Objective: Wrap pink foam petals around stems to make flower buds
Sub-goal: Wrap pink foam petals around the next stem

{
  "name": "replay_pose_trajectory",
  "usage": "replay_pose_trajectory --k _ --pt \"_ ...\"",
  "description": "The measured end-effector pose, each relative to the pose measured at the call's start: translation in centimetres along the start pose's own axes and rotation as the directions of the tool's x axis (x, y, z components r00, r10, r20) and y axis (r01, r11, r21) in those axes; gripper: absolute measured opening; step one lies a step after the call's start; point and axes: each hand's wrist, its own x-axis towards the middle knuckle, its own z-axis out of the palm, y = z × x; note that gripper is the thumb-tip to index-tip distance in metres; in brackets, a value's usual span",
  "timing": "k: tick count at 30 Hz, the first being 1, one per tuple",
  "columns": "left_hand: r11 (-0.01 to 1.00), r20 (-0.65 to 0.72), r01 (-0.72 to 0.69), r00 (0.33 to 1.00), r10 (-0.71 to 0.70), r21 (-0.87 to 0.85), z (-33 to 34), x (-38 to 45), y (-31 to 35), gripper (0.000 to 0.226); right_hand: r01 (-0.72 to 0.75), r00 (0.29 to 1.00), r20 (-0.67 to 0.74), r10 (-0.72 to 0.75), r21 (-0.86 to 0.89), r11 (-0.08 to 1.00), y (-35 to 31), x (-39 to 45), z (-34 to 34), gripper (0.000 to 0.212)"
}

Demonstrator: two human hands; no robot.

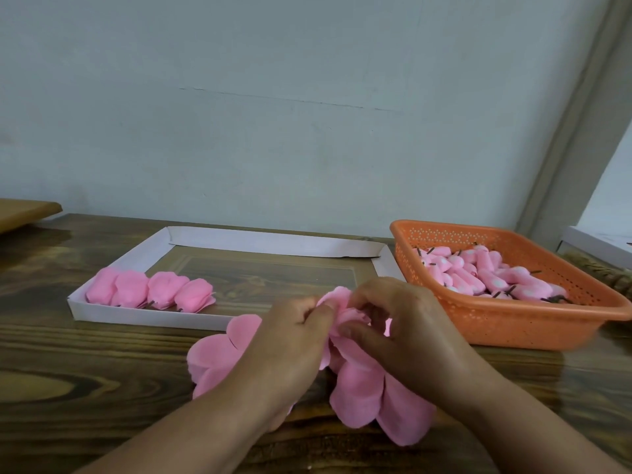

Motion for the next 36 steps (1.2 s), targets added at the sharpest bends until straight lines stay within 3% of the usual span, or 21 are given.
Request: replay_pose_trajectory --k 3,6,10,17,20,26,36 --pt "1.0 0.067 -0.017 0.998 0.018 -0.018 0.0 -0.1 0.0 0.038 -0.081 0.997 -0.004 0.082 0.111 0.991 0.2 0.0 -0.1 0.017" --pt "0.999 0.093 -0.002 0.996 0.007 -0.054 0.1 -0.3 0.3 0.04 -0.189 0.982 0.068 0.178 0.211 0.959 0.7 0.2 -0.3 0.046" --pt "0.972 0.098 0.15 0.986 -0.134 -0.181 -0.2 0.0 0.7 0.047 -0.223 0.974 0.084 0.209 0.253 0.941 0.9 0.2 -0.5 0.015" --pt "0.959 0.121 0.184 0.979 -0.161 -0.215 -0.7 0.5 0.3 0.025 -0.174 0.985 0.043 0.169 0.207 0.963 1.1 0.4 -1.1 0.016" --pt "0.947 0.111 0.219 0.974 -0.198 -0.234 -0.5 0.5 0.2 0.021 -0.211 0.977 0.08 0.196 0.277 0.937 1.0 0.3 -1.1 0.008" --pt "0.926 0.157 0.256 0.963 -0.219 -0.279 -0.5 0.4 0.3 0.017 -0.257 0.966 0.122 0.227 0.376 0.89 1.1 0.3 -0.8 0.013" --pt "0.897 0.113 0.305 0.952 -0.283 -0.32 -0.1 0.7 -0.1 0.015 -0.232 0.959 0.255 0.122 0.463 0.855 1.3 0.3 -1.1 0.011"
